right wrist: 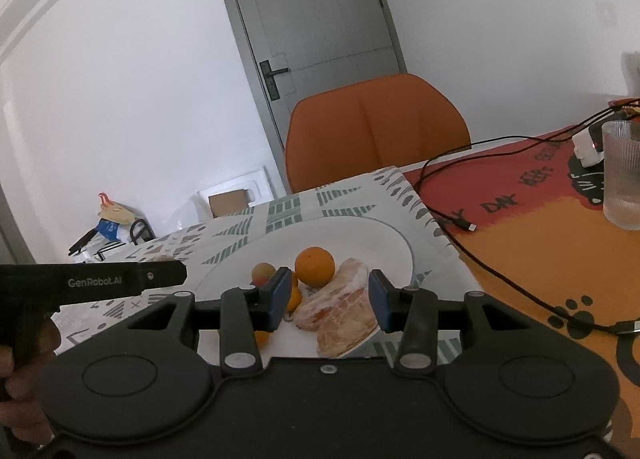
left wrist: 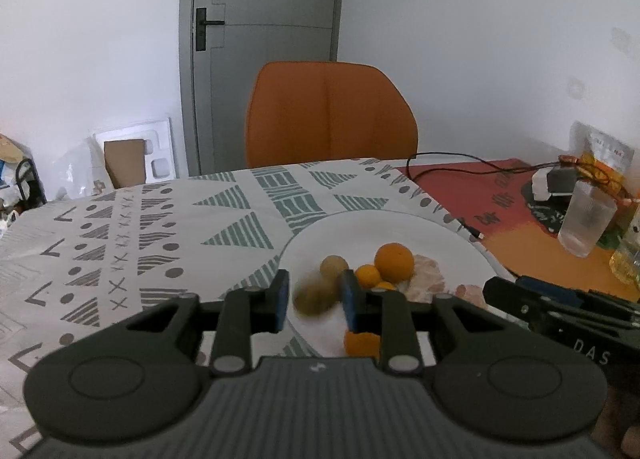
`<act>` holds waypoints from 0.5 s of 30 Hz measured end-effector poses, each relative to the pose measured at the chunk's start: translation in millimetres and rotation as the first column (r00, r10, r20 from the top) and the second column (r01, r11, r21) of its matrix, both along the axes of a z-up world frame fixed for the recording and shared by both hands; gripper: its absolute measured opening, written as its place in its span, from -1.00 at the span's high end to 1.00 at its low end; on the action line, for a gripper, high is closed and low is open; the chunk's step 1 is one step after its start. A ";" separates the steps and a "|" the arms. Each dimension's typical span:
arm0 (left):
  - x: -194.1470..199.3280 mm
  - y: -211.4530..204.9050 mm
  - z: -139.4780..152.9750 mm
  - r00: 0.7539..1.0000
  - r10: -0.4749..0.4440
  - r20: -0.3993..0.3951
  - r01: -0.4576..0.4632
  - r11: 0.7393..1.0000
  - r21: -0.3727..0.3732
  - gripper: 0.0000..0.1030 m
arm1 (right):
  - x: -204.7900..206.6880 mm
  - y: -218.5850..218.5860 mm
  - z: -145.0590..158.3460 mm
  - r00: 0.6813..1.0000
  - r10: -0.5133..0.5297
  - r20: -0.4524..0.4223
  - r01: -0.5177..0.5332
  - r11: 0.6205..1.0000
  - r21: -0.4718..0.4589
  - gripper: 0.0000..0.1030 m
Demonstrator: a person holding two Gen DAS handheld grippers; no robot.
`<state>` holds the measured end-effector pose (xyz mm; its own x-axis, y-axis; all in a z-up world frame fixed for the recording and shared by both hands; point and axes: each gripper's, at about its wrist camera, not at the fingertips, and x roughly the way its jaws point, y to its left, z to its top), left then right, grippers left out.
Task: Organize fruits
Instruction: 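Open both tools over the plate to release the orange and yellow-brown fruit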
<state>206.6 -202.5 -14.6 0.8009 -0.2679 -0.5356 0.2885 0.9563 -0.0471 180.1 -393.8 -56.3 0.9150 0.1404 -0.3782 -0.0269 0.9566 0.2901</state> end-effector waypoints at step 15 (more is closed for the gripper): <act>-5.8 53.3 2.7 0.993 0.116 -0.011 -0.117 0.993 -0.006 -0.04 | 4.1 46.8 3.8 0.995 0.098 -0.017 -0.099 0.994 -0.037 0.00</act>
